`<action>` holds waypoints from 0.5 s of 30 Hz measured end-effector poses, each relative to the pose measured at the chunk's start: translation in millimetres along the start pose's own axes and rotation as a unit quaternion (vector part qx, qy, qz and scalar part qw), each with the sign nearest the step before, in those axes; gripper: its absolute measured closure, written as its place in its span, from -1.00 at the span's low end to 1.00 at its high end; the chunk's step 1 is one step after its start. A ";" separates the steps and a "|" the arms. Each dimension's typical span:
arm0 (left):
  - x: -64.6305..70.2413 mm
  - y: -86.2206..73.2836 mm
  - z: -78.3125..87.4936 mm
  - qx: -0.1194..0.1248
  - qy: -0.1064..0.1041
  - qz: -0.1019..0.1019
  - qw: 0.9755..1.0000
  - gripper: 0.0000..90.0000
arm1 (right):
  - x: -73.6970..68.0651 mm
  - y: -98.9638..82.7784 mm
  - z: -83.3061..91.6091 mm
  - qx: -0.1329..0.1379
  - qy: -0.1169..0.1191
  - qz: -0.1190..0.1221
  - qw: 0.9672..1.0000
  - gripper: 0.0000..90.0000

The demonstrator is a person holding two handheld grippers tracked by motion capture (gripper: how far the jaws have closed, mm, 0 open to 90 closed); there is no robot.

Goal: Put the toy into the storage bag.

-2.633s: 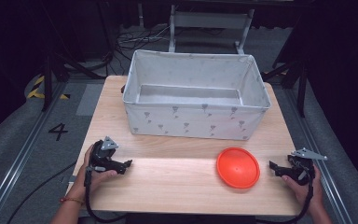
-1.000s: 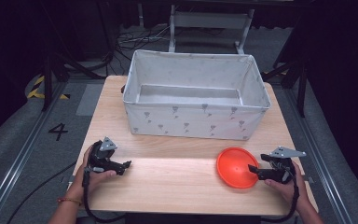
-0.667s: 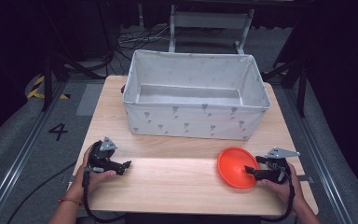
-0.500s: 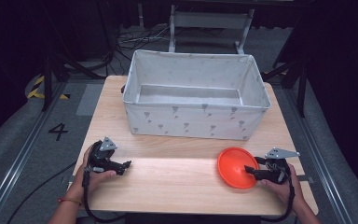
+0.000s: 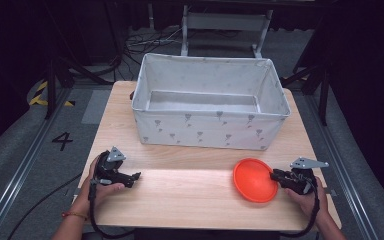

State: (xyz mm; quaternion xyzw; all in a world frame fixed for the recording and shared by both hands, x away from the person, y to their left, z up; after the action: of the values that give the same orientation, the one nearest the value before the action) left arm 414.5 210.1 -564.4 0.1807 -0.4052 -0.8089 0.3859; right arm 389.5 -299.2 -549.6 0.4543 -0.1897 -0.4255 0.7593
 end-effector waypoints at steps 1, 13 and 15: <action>0.0 0.0 0.0 0.000 0.000 0.000 1.000 -0.99 | 0.0 0.0 0.0 0.000 0.000 0.000 1.000 0.66; 0.0 0.1 -0.2 0.000 -0.001 0.001 1.000 -0.99 | -5.7 -5.0 -7.4 -0.035 -0.003 0.007 0.999 -0.53; 0.0 0.0 -0.2 0.000 -0.001 0.000 1.000 -0.99 | -8.2 -4.8 -10.2 -0.036 -0.005 0.020 0.999 -0.56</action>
State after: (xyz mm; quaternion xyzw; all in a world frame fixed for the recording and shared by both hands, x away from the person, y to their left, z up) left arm 414.6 210.0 -564.4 0.1796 -0.4056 -0.8089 0.3859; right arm 389.5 -288.1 -558.1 0.4208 -0.1871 -0.4190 0.7825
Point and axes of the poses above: each handheld gripper's, and its own axes: z roughly backward along the jaws, y roughly out of its top, x roughly to its right, the point moved 9 cm from there along -z, roughly forward along the jaws, and after that the axes turned 12 degrees about x, right-handed, at the moved point
